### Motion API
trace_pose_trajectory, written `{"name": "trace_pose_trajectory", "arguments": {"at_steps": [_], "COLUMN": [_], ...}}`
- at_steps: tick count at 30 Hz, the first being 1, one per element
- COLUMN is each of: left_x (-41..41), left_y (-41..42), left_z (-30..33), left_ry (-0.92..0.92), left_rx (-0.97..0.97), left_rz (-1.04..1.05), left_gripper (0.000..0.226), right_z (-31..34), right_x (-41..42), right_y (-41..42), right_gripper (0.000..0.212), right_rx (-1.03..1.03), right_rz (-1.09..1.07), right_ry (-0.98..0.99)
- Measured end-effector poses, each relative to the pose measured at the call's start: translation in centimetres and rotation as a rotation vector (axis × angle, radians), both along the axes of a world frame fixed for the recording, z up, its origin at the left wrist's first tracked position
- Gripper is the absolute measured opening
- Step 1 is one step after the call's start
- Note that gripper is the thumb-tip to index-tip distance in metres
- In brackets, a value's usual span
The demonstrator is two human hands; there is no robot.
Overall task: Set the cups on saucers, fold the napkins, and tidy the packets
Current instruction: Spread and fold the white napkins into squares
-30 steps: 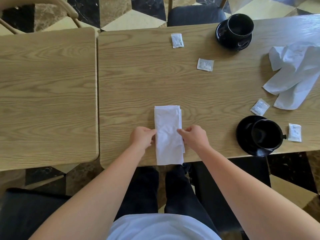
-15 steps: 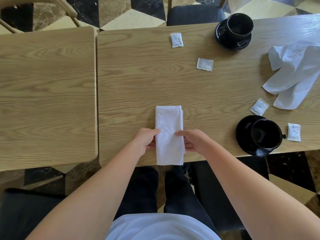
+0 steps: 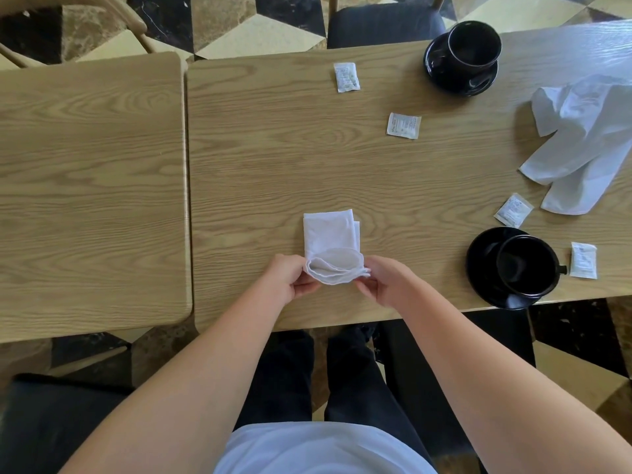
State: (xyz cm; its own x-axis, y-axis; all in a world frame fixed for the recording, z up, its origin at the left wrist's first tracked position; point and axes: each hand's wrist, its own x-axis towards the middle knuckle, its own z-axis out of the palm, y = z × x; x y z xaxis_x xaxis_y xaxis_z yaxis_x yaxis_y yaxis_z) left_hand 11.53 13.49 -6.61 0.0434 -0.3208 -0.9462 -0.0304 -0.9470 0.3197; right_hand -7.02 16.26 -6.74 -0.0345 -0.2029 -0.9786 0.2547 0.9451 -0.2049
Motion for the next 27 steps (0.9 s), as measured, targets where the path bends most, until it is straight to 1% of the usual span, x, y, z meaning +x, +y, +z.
{"name": "trace_pose_trajectory", "arguments": {"at_steps": [1,2,4,7,9,10,12,13,15,17,19,20,22,23,25,26,27], "left_x": [0.0,0.1,0.6,2.3,3.6,4.1,4.8,5.0,5.1,4.9,4.3,3.9,3.1,2.6,1.8,1.6,1.4], "left_y": [0.0,-0.1,-0.2,0.0,0.7,1.3,2.8,3.5,4.9,5.5,5.9,6.0,5.9,5.8,5.4,5.2,4.9], "left_z": [0.1,0.1,0.2,0.0,-0.2,-0.4,-1.1,-1.5,-2.2,-2.6,-2.6,-2.4,-2.1,-1.8,-1.2,-1.0,-0.8], "left_ry": [-0.015,-0.055,-0.184,-0.392,-0.466,-0.473,-0.462,-0.467,-0.498,-0.521,-0.537,-0.531,-0.502,-0.492,-0.460,-0.406,-0.327], "left_rx": [-0.006,-0.019,-0.105,-0.378,-0.615,-0.698,-0.780,-0.817,-0.902,-0.963,-0.979,-0.960,-0.856,-0.769,-0.564,-0.453,-0.344], "left_rz": [-0.022,-0.088,-0.268,-0.489,-0.753,-0.895,-1.120,-1.194,-1.261,-1.273,-1.265,-1.215,-0.984,-0.853,-0.589,-0.446,-0.305], "left_gripper": [0.017,0.016,0.013,0.010,0.022,0.032,0.051,0.057,0.060,0.056,0.047,0.040,0.025,0.019,0.006,0.003,0.010], "right_z": [0.1,0.3,0.5,0.6,0.5,0.6,0.4,0.3,0.0,-0.3,-0.4,-0.4,-0.4,-0.3,-0.3,-0.4,-0.4], "right_x": [0.2,0.2,0.0,-0.9,-1.3,-1.4,-1.7,-1.8,-2.0,-1.9,-1.8,-1.7,-1.4,-1.1,-0.5,-0.3,-0.2], "right_y": [-0.1,-0.2,-0.3,0.3,1.1,1.6,2.4,2.7,3.2,3.5,3.7,3.8,3.9,3.9,3.8,3.7,3.5], "right_gripper": [0.007,0.006,0.010,0.016,0.029,0.034,0.039,0.040,0.041,0.035,0.026,0.029,0.042,0.046,0.045,0.042,0.035], "right_rx": [-0.025,-0.050,-0.100,-0.235,-0.331,-0.360,-0.391,-0.387,-0.357,-0.333,-0.299,-0.281,-0.267,-0.268,-0.267,-0.263,-0.259], "right_rz": [-0.024,-0.042,-0.042,0.079,0.194,0.227,0.222,0.182,0.098,0.100,0.154,0.180,0.250,0.292,0.316,0.297,0.269], "right_ry": [0.001,0.008,0.067,0.196,0.216,0.191,0.092,0.034,-0.066,-0.104,-0.079,-0.067,-0.023,0.022,0.123,0.156,0.164]}}
